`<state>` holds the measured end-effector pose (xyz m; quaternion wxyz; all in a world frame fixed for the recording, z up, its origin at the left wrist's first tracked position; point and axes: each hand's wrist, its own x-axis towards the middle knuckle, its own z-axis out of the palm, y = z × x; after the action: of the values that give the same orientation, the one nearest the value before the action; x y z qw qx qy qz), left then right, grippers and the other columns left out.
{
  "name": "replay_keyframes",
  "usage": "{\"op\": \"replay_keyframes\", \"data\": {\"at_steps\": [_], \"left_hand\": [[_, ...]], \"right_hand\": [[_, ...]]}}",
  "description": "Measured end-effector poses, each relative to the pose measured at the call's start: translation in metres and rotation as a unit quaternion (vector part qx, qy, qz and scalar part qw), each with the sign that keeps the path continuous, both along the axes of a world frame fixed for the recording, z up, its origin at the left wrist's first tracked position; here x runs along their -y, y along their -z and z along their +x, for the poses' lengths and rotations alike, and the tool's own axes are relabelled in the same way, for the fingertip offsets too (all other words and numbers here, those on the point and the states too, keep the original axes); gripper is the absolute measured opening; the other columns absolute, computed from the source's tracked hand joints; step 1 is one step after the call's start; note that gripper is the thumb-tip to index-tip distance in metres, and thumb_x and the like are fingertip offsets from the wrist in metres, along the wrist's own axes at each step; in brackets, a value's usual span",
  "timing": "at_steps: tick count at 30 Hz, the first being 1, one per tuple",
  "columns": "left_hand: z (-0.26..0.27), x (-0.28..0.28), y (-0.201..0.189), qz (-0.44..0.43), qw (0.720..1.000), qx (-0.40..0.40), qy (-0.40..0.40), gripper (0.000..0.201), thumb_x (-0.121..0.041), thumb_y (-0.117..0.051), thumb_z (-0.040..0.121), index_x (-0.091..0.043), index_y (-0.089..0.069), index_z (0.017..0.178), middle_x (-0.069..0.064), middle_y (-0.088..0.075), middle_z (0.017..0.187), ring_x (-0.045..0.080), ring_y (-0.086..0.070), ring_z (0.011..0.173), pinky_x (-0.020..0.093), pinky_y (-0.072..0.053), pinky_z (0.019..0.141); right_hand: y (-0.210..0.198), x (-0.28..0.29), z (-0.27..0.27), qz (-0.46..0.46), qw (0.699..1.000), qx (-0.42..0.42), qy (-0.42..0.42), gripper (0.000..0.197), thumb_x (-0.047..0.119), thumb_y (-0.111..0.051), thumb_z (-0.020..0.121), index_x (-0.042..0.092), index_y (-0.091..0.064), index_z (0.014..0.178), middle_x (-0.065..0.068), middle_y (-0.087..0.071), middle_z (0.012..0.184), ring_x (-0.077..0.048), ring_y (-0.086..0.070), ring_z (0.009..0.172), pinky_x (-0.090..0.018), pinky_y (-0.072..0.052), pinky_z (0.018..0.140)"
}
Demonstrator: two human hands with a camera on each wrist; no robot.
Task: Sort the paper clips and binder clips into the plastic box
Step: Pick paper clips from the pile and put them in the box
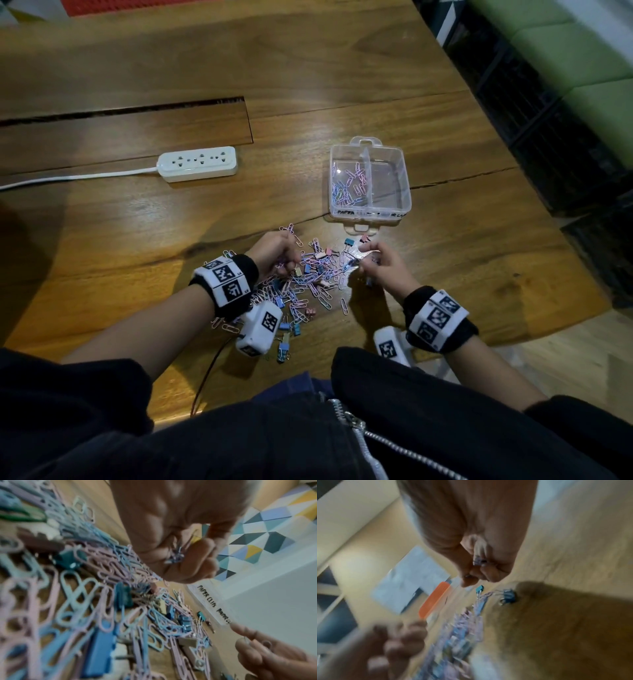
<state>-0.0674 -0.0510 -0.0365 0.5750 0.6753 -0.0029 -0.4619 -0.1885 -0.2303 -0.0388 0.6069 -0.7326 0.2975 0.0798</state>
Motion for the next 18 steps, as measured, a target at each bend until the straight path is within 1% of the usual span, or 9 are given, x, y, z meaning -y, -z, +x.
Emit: {"op": "replay_keyframes", "data": {"at_steps": [3,5,6,8,10,12,13,15,18], "left_hand": [[0.003,-0.005,-0.003,0.038,0.997,0.046,0.053,0.027,0.008,-0.033,0.081,-0.013,-0.041,0.065,0.0,-0.041,0.059,0.007,-0.035,0.038,0.012,-0.028,0.031],[0.001,-0.008,-0.005,0.092,0.983,0.12,0.108,0.027,0.0,-0.042,0.086,-0.014,-0.043,0.064,-0.002,-0.043,0.062,0.008,-0.034,0.045,0.012,-0.032,0.036],[0.0,-0.009,-0.005,0.122,0.968,0.169,0.142,0.027,-0.006,-0.049,0.086,-0.016,-0.042,0.062,-0.002,-0.045,0.063,0.008,-0.036,0.049,0.012,-0.037,0.042],[-0.005,-0.009,-0.006,0.187,0.916,0.266,0.235,0.029,-0.018,-0.063,0.082,-0.02,-0.041,0.062,-0.004,-0.048,0.065,0.01,-0.043,0.057,0.021,-0.042,0.058],[-0.012,-0.009,-0.005,0.265,0.837,0.351,0.325,0.03,-0.036,-0.068,0.076,-0.024,-0.044,0.064,-0.007,-0.051,0.069,0.011,-0.048,0.065,0.025,-0.04,0.06],[-0.02,-0.009,-0.004,0.318,0.773,0.414,0.362,0.036,-0.054,-0.067,0.071,-0.024,-0.047,0.075,-0.01,-0.05,0.069,0.012,-0.048,0.071,0.025,-0.04,0.06],[-0.023,-0.009,-0.002,0.328,0.754,0.434,0.369,0.043,-0.06,-0.065,0.069,-0.023,-0.049,0.083,-0.01,-0.05,0.071,0.013,-0.048,0.073,0.025,-0.04,0.062],[-0.028,-0.008,0.0,0.318,0.742,0.457,0.374,0.055,-0.063,-0.063,0.068,-0.019,-0.049,0.097,-0.008,-0.054,0.084,0.014,-0.049,0.078,0.025,-0.039,0.064],[-0.031,-0.005,0.002,0.28,0.742,0.479,0.376,0.049,-0.05,-0.062,0.076,-0.017,-0.047,0.109,-0.006,-0.06,0.103,0.015,-0.054,0.09,0.025,-0.038,0.069]], "right_hand": [[-0.007,0.001,0.002,0.194,0.978,-0.011,0.069,0.025,-0.001,-0.035,0.092,0.012,-0.053,0.079,-0.003,-0.047,0.07,-0.012,-0.044,0.06,-0.022,-0.033,0.055],[-0.006,0.001,0.007,0.254,0.962,-0.025,0.094,0.025,0.012,-0.038,0.092,0.012,-0.048,0.069,-0.002,-0.045,0.067,-0.013,-0.043,0.057,-0.022,-0.033,0.053],[-0.005,0.0,0.01,0.261,0.959,-0.034,0.104,0.027,0.018,-0.041,0.091,0.014,-0.044,0.065,-0.001,-0.041,0.064,-0.013,-0.04,0.054,-0.022,-0.031,0.052],[0.001,-0.001,0.015,0.189,0.976,-0.05,0.099,0.027,0.021,-0.053,0.087,0.016,-0.041,0.063,0.001,-0.038,0.06,-0.011,-0.033,0.05,-0.023,-0.027,0.049],[0.004,-0.005,0.018,0.004,0.997,-0.062,0.039,0.023,0.018,-0.064,0.08,0.017,-0.045,0.068,0.001,-0.047,0.066,-0.012,-0.04,0.053,-0.022,-0.033,0.049],[0.005,-0.011,0.019,-0.176,0.982,-0.071,-0.024,0.023,0.021,-0.07,0.076,0.013,-0.049,0.082,0.001,-0.052,0.077,-0.015,-0.049,0.068,-0.024,-0.041,0.06],[0.005,-0.015,0.02,-0.233,0.968,-0.073,-0.058,0.03,0.023,-0.071,0.074,0.011,-0.051,0.092,0.0,-0.05,0.084,-0.016,-0.049,0.077,-0.025,-0.041,0.067],[0.006,-0.021,0.021,-0.277,0.952,-0.066,-0.112,0.042,0.026,-0.072,0.073,0.007,-0.05,0.103,0.0,-0.045,0.094,-0.015,-0.045,0.087,-0.025,-0.037,0.075],[0.006,-0.025,0.019,-0.278,0.946,-0.048,-0.162,0.039,0.024,-0.071,0.074,0.008,-0.051,0.103,0.0,-0.04,0.097,-0.013,-0.041,0.089,-0.023,-0.036,0.078]]}}
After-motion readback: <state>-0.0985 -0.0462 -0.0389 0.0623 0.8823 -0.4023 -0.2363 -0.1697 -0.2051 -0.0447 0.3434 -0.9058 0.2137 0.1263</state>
